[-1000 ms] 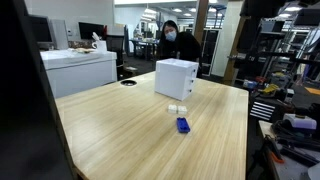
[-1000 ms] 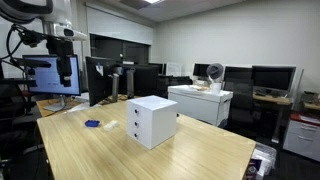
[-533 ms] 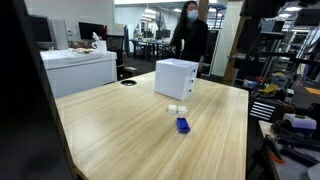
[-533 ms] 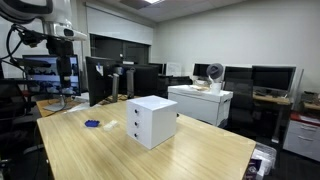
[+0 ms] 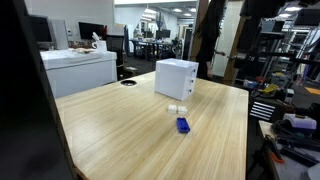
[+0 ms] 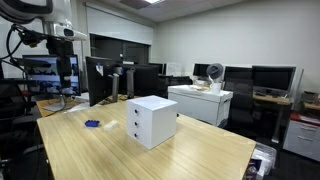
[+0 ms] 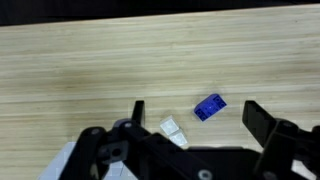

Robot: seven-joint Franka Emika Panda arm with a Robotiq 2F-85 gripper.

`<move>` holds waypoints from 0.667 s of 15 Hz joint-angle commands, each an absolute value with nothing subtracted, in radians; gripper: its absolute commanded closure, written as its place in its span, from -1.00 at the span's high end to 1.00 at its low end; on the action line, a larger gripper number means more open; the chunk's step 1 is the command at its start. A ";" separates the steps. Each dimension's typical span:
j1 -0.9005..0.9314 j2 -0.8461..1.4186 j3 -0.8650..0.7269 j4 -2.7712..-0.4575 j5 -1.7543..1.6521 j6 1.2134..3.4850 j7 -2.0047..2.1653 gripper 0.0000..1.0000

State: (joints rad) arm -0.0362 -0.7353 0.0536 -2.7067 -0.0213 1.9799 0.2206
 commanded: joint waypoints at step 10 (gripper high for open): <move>-0.048 -0.736 0.035 -2.716 -0.024 2.013 0.193 1.00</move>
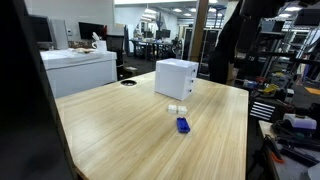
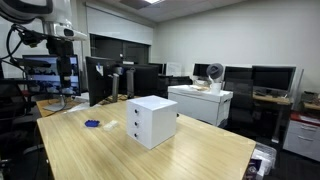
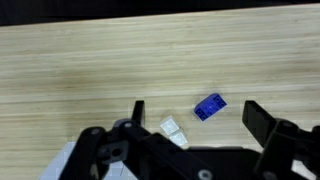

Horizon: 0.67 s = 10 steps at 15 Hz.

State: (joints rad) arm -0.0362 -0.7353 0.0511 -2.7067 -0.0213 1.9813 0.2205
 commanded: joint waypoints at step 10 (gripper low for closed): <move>-0.128 -0.691 -0.144 -2.730 -0.131 2.161 -0.069 1.00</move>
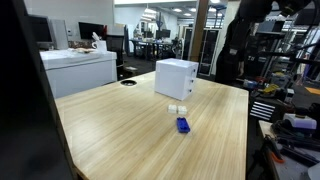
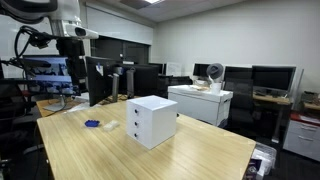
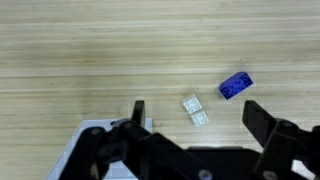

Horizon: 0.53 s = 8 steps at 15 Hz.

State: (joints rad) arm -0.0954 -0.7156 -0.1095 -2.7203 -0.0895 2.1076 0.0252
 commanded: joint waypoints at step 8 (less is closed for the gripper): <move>-0.252 -0.595 -0.174 -2.744 -0.268 2.379 -0.056 1.00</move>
State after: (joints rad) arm -0.2082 -0.6365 -0.1803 -2.7326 -0.2278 2.3010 -0.0638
